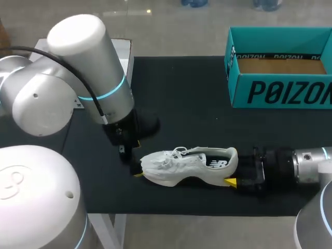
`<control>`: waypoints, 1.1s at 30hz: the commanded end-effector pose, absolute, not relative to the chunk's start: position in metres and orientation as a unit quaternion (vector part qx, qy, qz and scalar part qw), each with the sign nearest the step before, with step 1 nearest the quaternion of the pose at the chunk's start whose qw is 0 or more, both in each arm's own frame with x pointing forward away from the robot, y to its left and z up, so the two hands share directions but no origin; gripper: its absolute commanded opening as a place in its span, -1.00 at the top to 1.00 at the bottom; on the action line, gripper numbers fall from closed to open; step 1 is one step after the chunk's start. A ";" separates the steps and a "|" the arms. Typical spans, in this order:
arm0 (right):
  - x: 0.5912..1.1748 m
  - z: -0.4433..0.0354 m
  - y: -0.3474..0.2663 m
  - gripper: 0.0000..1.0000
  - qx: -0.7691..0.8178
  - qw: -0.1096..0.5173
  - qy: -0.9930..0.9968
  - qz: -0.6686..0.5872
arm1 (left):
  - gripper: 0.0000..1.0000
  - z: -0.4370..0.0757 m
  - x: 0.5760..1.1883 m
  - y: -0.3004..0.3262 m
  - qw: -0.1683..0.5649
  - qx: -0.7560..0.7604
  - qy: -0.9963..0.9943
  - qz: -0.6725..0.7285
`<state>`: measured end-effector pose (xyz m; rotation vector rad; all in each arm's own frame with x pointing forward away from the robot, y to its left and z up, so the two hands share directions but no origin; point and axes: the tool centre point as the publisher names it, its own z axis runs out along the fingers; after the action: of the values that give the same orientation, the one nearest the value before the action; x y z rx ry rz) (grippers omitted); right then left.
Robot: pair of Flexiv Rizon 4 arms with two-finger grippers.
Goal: Take the shoe out of the shoebox, open the shoe tongue, remove and reinsert the insole, then place the shoe into the shoebox
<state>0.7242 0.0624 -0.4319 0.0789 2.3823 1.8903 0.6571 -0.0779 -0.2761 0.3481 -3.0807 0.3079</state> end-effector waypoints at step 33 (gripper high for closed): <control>0.725 -0.434 0.064 1.00 0.027 0.051 0.783 0.619 | -1.00 -0.271 0.674 -0.150 0.028 0.504 -0.863 -0.008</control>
<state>0.7242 0.0624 -0.4319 0.0788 2.3822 1.8902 0.6642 -0.1254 -0.2657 1.4480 -2.6972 0.1153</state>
